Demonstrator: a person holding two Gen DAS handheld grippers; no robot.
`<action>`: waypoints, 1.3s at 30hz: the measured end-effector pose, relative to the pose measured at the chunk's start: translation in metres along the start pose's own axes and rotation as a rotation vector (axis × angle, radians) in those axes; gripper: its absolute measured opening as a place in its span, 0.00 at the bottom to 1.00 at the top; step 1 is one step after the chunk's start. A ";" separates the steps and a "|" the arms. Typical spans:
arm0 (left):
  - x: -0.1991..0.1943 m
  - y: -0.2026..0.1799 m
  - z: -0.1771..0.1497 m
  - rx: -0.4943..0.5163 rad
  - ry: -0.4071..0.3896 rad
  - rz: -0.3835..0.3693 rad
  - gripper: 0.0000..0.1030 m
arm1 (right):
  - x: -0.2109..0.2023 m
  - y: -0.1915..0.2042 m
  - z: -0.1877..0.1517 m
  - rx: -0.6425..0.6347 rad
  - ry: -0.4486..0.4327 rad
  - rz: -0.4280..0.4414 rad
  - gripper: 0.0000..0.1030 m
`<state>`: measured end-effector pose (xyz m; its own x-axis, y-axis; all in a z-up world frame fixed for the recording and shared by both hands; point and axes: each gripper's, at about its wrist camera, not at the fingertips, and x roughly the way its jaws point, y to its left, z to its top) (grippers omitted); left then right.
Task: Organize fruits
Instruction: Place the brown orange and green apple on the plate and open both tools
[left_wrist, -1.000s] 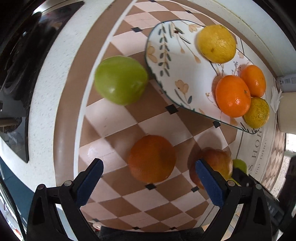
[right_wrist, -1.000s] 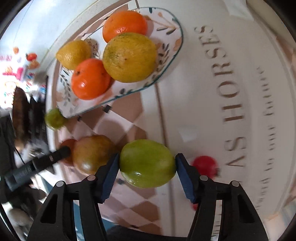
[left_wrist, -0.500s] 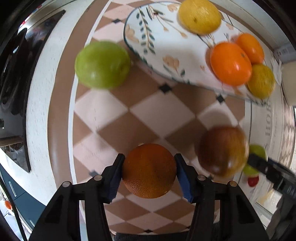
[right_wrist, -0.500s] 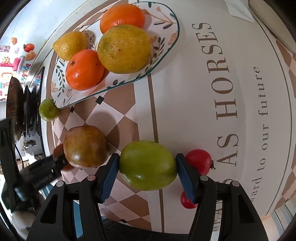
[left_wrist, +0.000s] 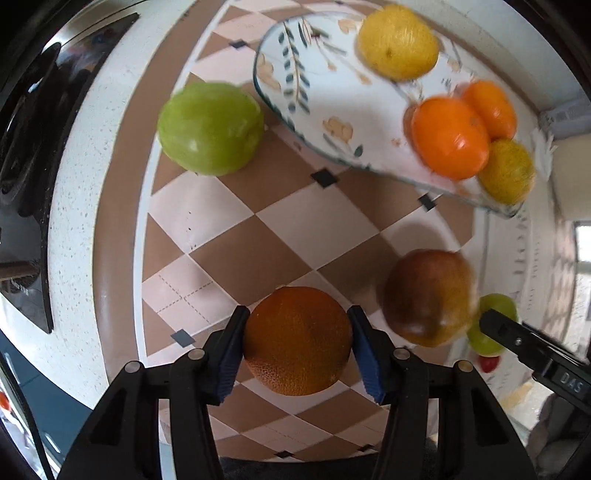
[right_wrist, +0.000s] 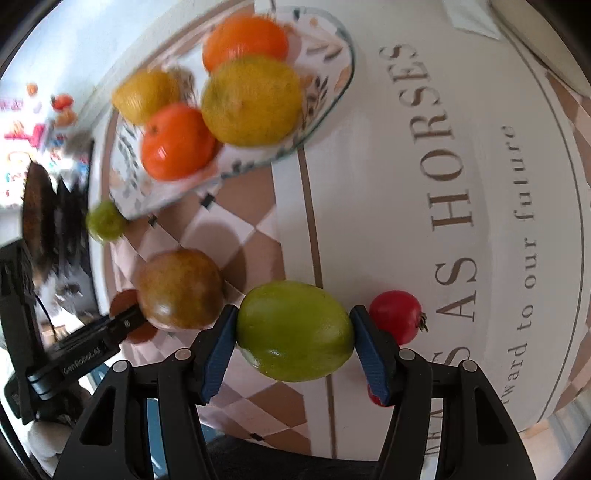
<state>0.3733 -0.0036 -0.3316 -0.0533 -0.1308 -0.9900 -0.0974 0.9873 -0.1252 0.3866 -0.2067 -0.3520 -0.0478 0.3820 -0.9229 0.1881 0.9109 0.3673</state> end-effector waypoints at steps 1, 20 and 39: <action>-0.011 0.001 0.001 -0.010 -0.011 -0.027 0.50 | -0.009 0.001 0.000 0.006 -0.024 0.017 0.62; -0.050 0.009 0.197 0.081 0.025 0.021 0.50 | 0.015 0.144 0.075 -0.092 -0.104 0.190 0.62; -0.004 0.025 0.229 0.039 0.143 -0.039 0.60 | 0.034 0.141 0.079 -0.020 -0.051 0.177 0.73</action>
<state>0.5983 0.0417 -0.3460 -0.1914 -0.1774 -0.9653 -0.0639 0.9837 -0.1681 0.4889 -0.0778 -0.3409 0.0344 0.5285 -0.8482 0.1699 0.8333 0.5261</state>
